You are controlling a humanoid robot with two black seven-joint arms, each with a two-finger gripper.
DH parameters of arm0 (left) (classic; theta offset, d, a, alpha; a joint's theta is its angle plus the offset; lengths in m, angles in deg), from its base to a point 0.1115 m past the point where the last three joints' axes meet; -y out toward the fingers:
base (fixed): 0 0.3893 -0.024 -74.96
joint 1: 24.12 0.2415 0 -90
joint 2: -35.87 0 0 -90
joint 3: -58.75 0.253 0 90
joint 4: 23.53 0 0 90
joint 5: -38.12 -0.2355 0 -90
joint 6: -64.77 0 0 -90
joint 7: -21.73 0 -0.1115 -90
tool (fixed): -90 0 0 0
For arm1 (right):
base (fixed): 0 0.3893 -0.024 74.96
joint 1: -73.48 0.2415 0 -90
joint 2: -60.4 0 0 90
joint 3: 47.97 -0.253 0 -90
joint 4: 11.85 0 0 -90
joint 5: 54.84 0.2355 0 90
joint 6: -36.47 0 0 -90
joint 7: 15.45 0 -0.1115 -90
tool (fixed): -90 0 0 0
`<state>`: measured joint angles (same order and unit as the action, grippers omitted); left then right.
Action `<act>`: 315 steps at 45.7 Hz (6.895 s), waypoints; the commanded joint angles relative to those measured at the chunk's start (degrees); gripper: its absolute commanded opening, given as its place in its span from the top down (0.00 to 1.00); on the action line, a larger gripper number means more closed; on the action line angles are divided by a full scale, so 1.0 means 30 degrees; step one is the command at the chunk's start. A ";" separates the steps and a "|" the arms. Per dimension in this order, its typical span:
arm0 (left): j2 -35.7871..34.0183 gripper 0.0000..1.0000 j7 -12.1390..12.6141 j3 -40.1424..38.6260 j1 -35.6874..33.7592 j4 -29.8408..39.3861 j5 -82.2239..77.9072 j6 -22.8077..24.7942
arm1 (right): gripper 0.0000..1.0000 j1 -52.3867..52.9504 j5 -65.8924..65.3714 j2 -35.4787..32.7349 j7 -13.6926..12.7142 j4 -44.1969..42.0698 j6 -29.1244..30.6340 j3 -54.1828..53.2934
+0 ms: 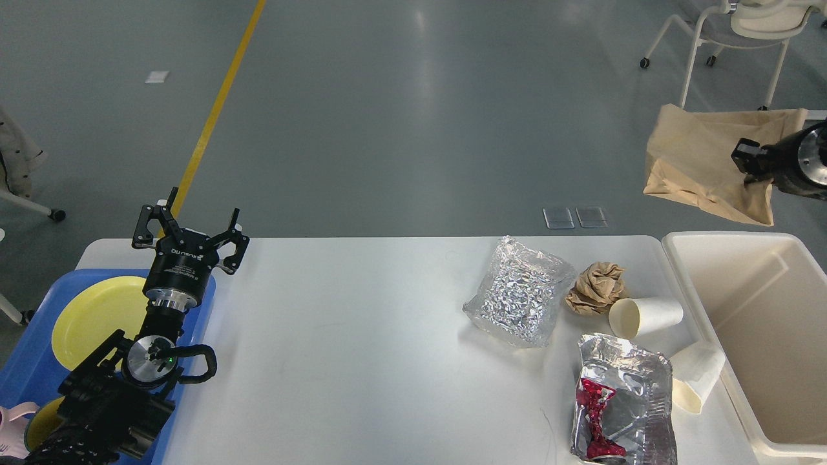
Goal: Tidy desktop
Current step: 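Lift the brown paper bag and drop it into the white bin, then move the right gripper back and lower it onto the foil packet, then grasp the foil packet with the red can using the right gripper, then lift the foil packet and drop it into the white bin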
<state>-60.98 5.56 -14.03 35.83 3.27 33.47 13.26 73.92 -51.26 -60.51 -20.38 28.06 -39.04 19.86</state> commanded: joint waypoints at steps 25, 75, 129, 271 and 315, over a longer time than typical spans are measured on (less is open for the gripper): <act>-0.0002 0.03 0.0000 0.0002 -0.0002 0.0002 0.0000 0.0001 | 0.16 -1.4648 0.0243 0.1923 -0.0143 -0.7092 -1.2152 -0.5236; -0.0002 0.03 0.0000 0.0032 -0.0002 0.0002 0.0000 0.0001 | 0.00 0.4239 -0.0051 0.1657 -0.0582 -0.0949 0.5158 -0.5501; -0.0002 0.03 0.0000 0.0002 0.0027 0.0002 0.0000 0.0001 | 0.00 0.9496 0.1766 0.6376 -0.0465 1.8044 0.1564 -0.1370; -0.0002 0.03 0.0000 0.0002 -0.0002 0.0002 0.0000 0.0001 | 1.00 1.7494 -0.0109 0.3477 0.1468 1.7697 0.6952 0.0326; -0.0002 0.03 0.0000 0.0002 0.0027 0.0002 0.0000 0.0001 | 1.00 -1.4822 -0.1369 -0.0071 0.1293 -0.9051 -0.6115 -0.8367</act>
<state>-60.98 5.56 -14.02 35.88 3.27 33.46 13.26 36.74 -55.44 -64.16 -16.37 7.84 -52.59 1.85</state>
